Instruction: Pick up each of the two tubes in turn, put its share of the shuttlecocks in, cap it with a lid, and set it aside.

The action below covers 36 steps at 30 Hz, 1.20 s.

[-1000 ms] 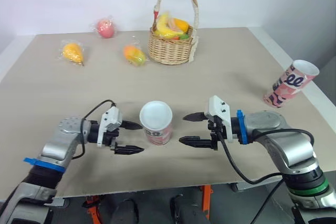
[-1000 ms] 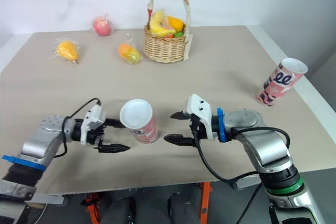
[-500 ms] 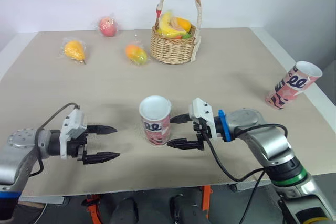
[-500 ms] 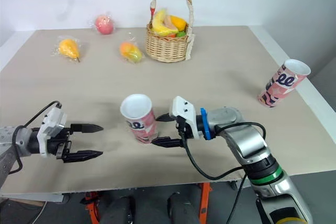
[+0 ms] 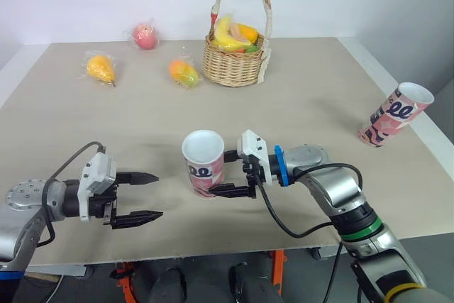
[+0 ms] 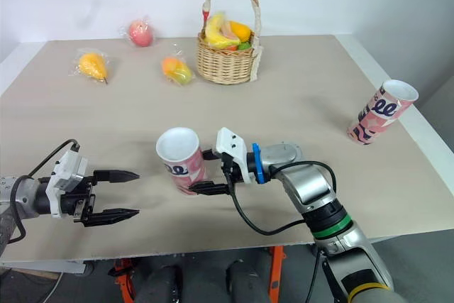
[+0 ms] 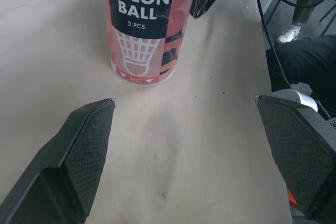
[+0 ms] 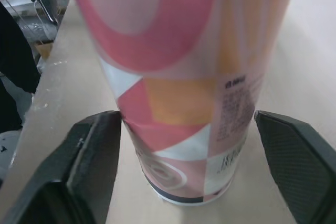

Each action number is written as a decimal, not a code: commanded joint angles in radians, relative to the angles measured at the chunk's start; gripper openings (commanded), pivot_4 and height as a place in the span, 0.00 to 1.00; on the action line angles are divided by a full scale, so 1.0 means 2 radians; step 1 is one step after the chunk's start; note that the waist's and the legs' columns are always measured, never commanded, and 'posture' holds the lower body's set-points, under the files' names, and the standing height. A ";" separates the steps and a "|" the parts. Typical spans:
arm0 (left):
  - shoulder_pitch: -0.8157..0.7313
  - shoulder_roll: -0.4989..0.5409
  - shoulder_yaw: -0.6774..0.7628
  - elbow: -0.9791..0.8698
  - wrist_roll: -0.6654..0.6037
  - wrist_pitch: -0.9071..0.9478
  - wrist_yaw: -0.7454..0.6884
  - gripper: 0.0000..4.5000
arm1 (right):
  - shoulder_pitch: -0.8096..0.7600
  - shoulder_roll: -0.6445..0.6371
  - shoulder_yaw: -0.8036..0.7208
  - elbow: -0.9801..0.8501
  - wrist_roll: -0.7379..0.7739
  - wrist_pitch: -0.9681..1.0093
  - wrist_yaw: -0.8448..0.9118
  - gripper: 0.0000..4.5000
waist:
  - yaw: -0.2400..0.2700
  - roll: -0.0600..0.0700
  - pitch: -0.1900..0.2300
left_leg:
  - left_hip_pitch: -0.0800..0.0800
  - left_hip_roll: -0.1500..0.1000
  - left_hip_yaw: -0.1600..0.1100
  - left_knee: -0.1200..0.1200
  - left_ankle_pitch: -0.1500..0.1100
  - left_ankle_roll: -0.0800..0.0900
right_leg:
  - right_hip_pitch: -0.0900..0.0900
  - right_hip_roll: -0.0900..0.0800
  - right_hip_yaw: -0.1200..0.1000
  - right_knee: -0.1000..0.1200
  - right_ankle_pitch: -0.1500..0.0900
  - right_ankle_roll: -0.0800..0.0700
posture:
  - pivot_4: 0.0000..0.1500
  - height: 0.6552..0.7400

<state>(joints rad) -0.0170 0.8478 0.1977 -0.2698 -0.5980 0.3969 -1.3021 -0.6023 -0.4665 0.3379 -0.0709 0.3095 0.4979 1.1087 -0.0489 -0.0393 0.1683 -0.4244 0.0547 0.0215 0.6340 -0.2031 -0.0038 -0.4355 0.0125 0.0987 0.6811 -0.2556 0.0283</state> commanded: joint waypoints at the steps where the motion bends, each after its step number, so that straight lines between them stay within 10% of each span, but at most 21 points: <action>1: 0.000 0.001 0.006 -0.022 -0.008 -0.004 0.007 1.00 | -0.012 0.008 -0.008 -0.007 0.007 -0.006 0.003 0.95 | 0.000 0.000 0.000 | 0.000 0.000 0.000 0.000 0.000 0.000 | 0.000 0.000 0.000 0.000 0.000 0.000 | 1.00 1.00; 14: -0.010 -0.009 -0.016 -0.023 -0.005 -0.005 0.025 1.00 | -0.033 0.047 0.005 0.021 0.017 -0.005 0.019 0.95 | 0.000 0.000 0.000 | 0.000 0.001 0.000 0.001 0.000 0.000 | 0.000 0.001 0.000 0.000 0.001 0.000 | 1.00 1.00; 23: -0.016 -0.017 -0.028 -0.014 0.000 -0.010 0.026 1.00 | -0.034 0.045 -0.005 0.024 0.017 -0.006 0.025 0.43 | 0.000 0.000 0.000 | 0.000 0.001 0.000 0.001 0.000 0.000 | 0.000 0.001 0.000 0.000 0.001 0.000 | 1.00 1.00; 36: -0.167 -0.128 -0.076 0.049 -0.015 0.012 0.078 1.00 | -0.043 -0.028 -0.219 0.089 0.055 -0.002 -0.090 0.43 | 0.004 0.000 0.000 | 0.000 -0.001 -0.001 0.003 0.000 0.000 | 0.003 0.000 0.001 0.000 0.002 0.002 | 1.00 1.00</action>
<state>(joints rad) -0.3290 0.6048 0.0467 -0.1672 -0.5999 0.4121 -1.1620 -0.6848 -0.5070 -0.0135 0.0705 0.4139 0.5109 0.9905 -0.0417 -0.0398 0.1682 -0.4235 0.0519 0.0205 0.6402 -0.2025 -0.0045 -0.4287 0.0130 0.1019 0.6815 -0.2514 0.0325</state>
